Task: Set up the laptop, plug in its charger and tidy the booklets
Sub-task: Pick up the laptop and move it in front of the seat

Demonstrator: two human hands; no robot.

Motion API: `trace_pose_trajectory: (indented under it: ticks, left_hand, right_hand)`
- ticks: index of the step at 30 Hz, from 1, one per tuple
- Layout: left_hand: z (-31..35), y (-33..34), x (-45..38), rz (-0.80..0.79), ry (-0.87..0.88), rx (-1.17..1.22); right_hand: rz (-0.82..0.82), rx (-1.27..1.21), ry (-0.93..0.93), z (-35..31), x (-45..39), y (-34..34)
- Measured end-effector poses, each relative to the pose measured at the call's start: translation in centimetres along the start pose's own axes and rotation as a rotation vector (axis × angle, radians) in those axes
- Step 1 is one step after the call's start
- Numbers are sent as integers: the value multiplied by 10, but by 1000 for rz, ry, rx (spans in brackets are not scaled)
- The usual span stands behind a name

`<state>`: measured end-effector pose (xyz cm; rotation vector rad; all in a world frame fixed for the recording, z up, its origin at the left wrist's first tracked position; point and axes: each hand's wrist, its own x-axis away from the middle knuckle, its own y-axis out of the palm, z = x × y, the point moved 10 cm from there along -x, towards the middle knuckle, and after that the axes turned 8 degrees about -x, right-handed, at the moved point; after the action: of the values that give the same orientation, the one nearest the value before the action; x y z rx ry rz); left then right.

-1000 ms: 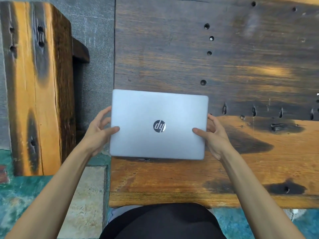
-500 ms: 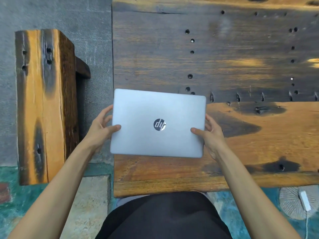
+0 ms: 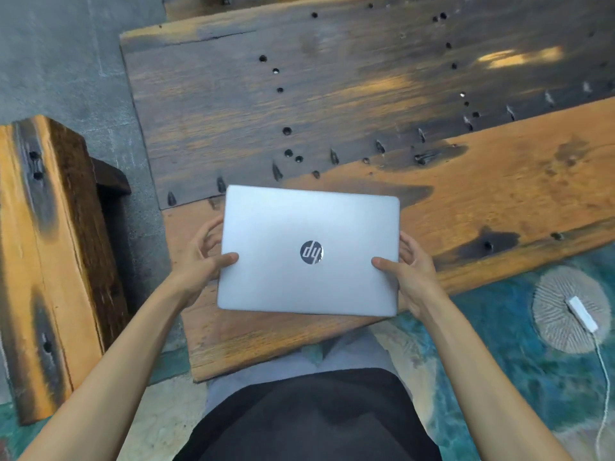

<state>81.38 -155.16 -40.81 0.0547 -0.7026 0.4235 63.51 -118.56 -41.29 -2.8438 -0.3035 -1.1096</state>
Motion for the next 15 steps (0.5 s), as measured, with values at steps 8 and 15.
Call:
trace_pose_trajectory:
  ticks: [8,15]
  left_hand:
    - [19,130,-3,-72,-9,-69]
    - [32,263,-5,-81,-10,-74]
  right_hand:
    - [16,-111,-9,-5,0,-135]
    - [56,-145,13,-22,-13,-267]
